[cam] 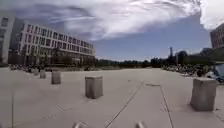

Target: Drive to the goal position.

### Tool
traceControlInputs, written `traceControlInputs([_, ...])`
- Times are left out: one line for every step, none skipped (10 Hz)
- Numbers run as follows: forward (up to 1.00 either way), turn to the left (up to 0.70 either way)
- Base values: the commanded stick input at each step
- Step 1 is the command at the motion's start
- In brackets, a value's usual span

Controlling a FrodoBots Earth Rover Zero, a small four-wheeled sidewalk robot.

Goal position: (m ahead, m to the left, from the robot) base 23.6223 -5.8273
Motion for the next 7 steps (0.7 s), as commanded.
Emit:
traceControlInputs([0.70,-0.14])
traceControlInputs([0.70,-0.14])
traceControlInputs([0.70,-0.14])
traceControlInputs([0.56,-0.25])
traceControlInputs([0.02,-0.68])
traceControlInputs([0.00,-0.70])
traceControlInputs([0.00,-0.70])
